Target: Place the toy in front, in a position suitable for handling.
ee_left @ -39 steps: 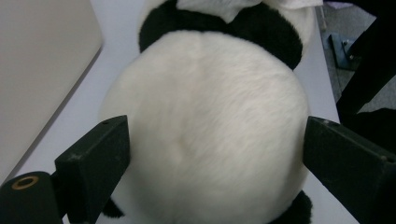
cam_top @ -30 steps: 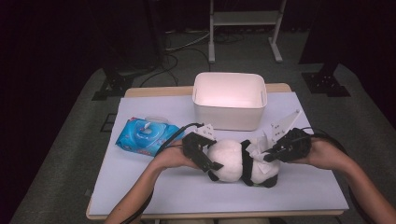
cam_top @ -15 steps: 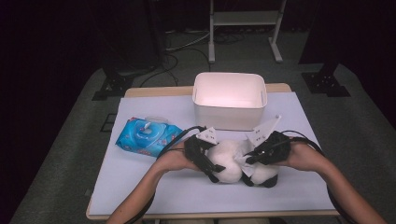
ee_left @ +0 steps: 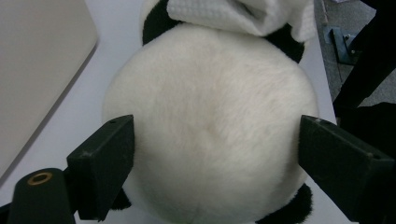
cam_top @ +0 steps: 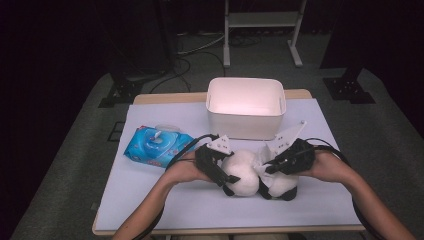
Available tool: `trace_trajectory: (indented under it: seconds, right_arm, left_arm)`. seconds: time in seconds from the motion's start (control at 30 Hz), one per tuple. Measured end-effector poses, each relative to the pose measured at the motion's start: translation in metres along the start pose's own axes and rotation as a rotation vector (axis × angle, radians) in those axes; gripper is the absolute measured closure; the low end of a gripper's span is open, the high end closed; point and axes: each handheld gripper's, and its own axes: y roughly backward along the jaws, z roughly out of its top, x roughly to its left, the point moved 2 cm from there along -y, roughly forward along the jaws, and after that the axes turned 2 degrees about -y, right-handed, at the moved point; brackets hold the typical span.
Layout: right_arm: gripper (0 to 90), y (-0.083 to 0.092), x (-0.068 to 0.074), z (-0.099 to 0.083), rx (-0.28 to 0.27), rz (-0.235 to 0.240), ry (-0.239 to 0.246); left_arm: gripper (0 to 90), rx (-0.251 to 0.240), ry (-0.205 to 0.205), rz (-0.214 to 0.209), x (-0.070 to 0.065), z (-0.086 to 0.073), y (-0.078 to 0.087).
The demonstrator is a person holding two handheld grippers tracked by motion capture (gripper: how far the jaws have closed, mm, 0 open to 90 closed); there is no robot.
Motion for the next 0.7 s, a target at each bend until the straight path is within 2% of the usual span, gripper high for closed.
trace_trajectory:
  seconds: [0.1, 0.2, 0.27, 0.4, 0.47, 0.5, 0.6, 0.63, 0.7]
  right_arm:
    - [82.9, 0.002, -0.002, -0.003, -0.015, 0.000, -0.013]
    - [82.8, -0.004, 0.000, 0.001, -0.021, 0.010, 0.003]
    - [82.7, -0.008, 0.002, 0.006, -0.030, 0.022, 0.016]
    - [82.5, -0.017, 0.005, 0.015, -0.022, 0.053, 0.037]
    - [82.3, -0.020, 0.007, 0.018, -0.034, 0.071, 0.041]
    - [82.1, -0.022, 0.007, 0.020, -0.042, 0.080, 0.043]
    - [80.6, -0.023, 0.006, 0.018, -0.031, 0.072, 0.037]
    - [78.9, -0.023, 0.005, 0.015, -0.032, 0.072, 0.029]
    - [77.0, -0.019, 0.004, 0.011, -0.039, 0.064, 0.026]
  left_arm:
    - [16.0, -0.016, 0.000, -0.007, -0.001, 0.006, 0.003]
    - [23.3, -0.055, -0.032, -0.023, -0.003, 0.017, 0.006]
    - [28.2, -0.082, -0.067, -0.041, -0.007, 0.028, 0.007]
    - [35.5, -0.097, -0.099, -0.074, -0.012, 0.039, 0.007]
    - [43.4, -0.091, -0.119, -0.070, -0.012, 0.041, 0.005]
    - [50.7, -0.091, -0.119, -0.080, -0.013, 0.041, 0.004]
    - [68.4, -0.085, -0.128, -0.088, -0.013, 0.039, 0.001]
    - [71.7, -0.066, -0.123, -0.090, -0.012, 0.036, -0.003]
    - [73.8, -0.062, -0.106, -0.092, -0.012, 0.033, -0.007]
